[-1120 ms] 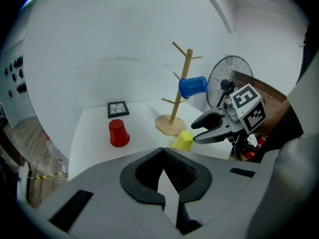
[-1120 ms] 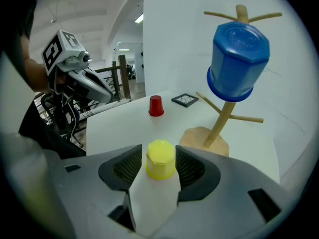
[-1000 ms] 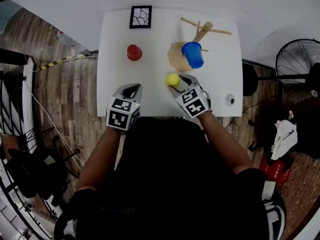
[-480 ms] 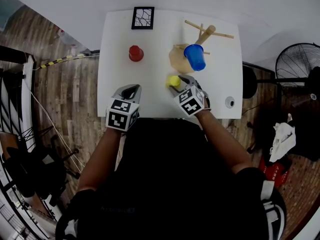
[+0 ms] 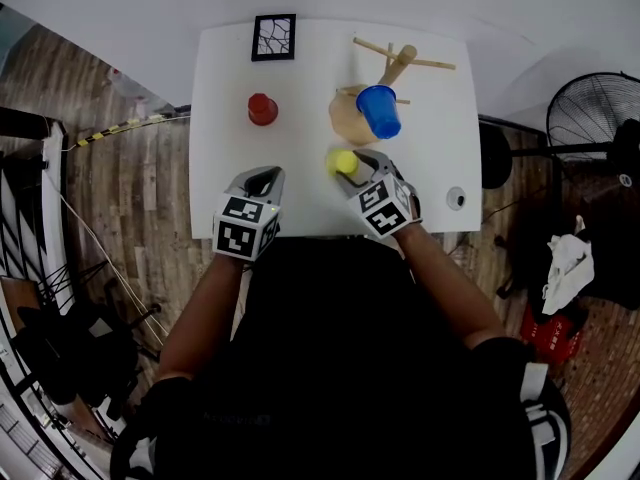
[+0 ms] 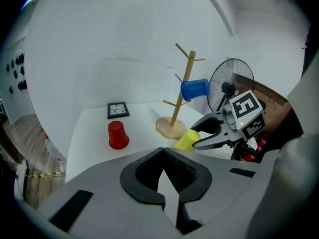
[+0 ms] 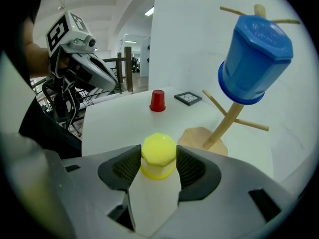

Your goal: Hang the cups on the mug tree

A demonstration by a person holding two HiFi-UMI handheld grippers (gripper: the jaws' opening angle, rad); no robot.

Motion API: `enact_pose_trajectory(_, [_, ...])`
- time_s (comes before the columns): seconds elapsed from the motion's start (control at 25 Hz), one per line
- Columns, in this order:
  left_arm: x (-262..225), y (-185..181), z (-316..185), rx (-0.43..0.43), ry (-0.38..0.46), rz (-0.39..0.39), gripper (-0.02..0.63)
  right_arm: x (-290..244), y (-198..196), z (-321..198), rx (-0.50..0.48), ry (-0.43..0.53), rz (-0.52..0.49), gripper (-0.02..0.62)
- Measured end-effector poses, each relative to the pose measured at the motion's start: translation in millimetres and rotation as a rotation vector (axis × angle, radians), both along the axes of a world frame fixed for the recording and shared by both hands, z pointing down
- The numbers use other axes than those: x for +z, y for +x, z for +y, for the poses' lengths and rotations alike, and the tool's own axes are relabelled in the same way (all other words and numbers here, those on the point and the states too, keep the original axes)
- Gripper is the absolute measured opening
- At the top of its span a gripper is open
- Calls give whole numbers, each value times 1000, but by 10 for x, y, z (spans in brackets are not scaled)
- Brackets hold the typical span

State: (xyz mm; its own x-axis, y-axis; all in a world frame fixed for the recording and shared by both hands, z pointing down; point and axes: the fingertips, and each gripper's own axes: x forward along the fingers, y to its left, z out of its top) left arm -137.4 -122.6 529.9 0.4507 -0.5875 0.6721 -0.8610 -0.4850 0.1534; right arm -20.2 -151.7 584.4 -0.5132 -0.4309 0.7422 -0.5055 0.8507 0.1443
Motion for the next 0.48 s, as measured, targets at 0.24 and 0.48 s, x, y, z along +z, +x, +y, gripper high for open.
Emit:
enact_pose_trajectory(0.24, [-26,131,-49,28,9,0,15,-218,110,50,24,22,-56,220])
enact_pose_trajectory(0.48, [-26,281,-59,68,11,-7,15,-414,278,130,84,11,-129,220])
